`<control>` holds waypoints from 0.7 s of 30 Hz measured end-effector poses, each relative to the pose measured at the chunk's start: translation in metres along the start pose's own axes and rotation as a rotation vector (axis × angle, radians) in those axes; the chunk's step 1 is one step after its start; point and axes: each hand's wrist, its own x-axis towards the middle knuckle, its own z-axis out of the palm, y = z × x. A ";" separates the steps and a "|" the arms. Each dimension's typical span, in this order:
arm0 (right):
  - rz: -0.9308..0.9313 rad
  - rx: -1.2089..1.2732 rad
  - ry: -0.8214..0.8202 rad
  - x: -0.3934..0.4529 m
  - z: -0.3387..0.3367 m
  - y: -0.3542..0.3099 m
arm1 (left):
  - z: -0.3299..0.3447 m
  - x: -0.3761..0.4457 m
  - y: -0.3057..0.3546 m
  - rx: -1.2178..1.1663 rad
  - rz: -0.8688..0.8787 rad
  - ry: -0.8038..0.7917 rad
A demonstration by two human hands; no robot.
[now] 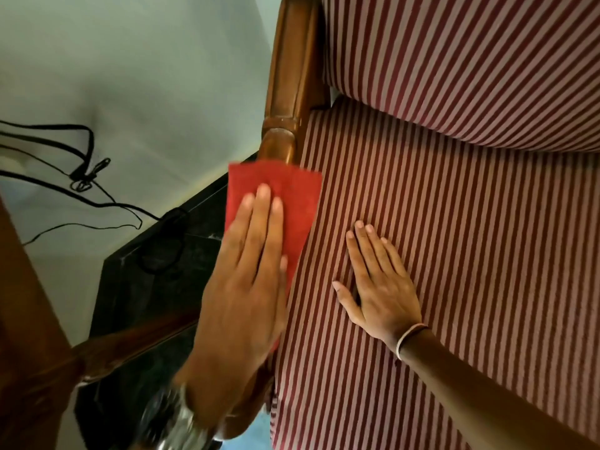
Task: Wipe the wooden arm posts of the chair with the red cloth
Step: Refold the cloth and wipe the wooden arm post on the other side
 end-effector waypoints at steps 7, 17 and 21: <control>0.005 -0.009 0.015 0.000 -0.001 -0.002 | -0.007 0.068 -0.001 0.028 0.053 -0.001; 0.026 0.007 0.035 -0.002 -0.002 -0.004 | -0.005 0.002 -0.007 0.014 0.084 -0.030; 0.024 0.010 0.038 -0.001 -0.002 -0.002 | -0.010 0.080 -0.004 0.012 0.088 0.012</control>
